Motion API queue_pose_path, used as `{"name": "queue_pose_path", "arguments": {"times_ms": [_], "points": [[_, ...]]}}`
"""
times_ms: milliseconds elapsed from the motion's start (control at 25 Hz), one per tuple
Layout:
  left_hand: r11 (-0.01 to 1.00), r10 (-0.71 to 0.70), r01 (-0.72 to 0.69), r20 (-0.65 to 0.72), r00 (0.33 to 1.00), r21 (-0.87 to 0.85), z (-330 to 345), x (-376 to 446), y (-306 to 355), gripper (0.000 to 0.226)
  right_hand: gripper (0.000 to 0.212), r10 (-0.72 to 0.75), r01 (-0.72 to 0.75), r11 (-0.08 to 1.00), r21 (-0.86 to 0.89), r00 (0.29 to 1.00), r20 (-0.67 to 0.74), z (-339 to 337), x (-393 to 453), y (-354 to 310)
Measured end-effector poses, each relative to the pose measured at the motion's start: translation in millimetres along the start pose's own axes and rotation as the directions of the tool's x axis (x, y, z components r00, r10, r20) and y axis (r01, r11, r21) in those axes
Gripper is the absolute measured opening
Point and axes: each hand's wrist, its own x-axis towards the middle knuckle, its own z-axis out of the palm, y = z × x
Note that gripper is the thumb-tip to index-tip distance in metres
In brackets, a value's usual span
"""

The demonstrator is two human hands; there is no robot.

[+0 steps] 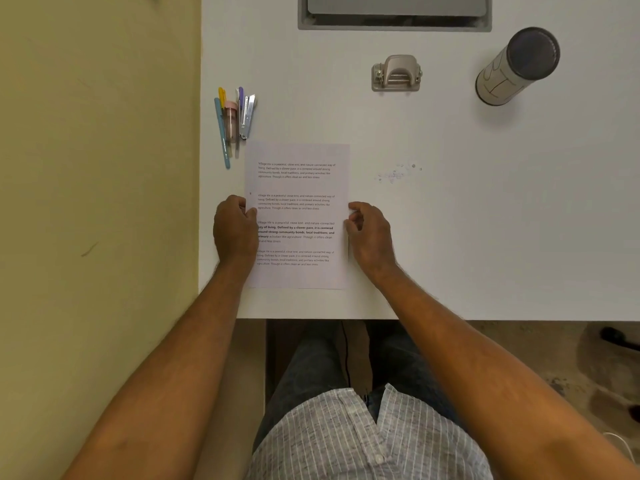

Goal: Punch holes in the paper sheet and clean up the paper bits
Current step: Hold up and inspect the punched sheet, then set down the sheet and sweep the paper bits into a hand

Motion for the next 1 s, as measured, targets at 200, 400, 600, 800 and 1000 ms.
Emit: {"name": "queue_pose_path", "arguments": {"times_ms": [200,400,600,800,1000], "points": [[1.0,0.017,-0.017,-0.02,1.0,0.004,2,-5,0,0.022,0.04,-0.012,0.013,1.0,-0.021,0.999,0.034,-1,-2,2],[1.0,0.002,-0.002,-0.014,1.0,0.009,2,-9,3,0.035,0.04,-0.02,0.018,0.999,0.027,0.996,0.087,-13,-2,3],[0.995,0.089,-0.086,-0.078,0.993,0.044,8,-43,23,0.037,0.029,-0.122,0.121,0.993,0.016,0.99,0.067,-54,-5,25],[0.908,0.419,-0.419,0.018,0.908,0.014,71,-133,69,0.038,0.032,-0.263,0.252,0.954,-0.163,0.963,-0.054,-117,5,78],[0.87,0.451,-0.464,0.112,0.886,0.167,155,-182,124,0.052,0.058,-0.297,0.285,0.883,-0.373,0.955,0.027,-175,47,127]]}}
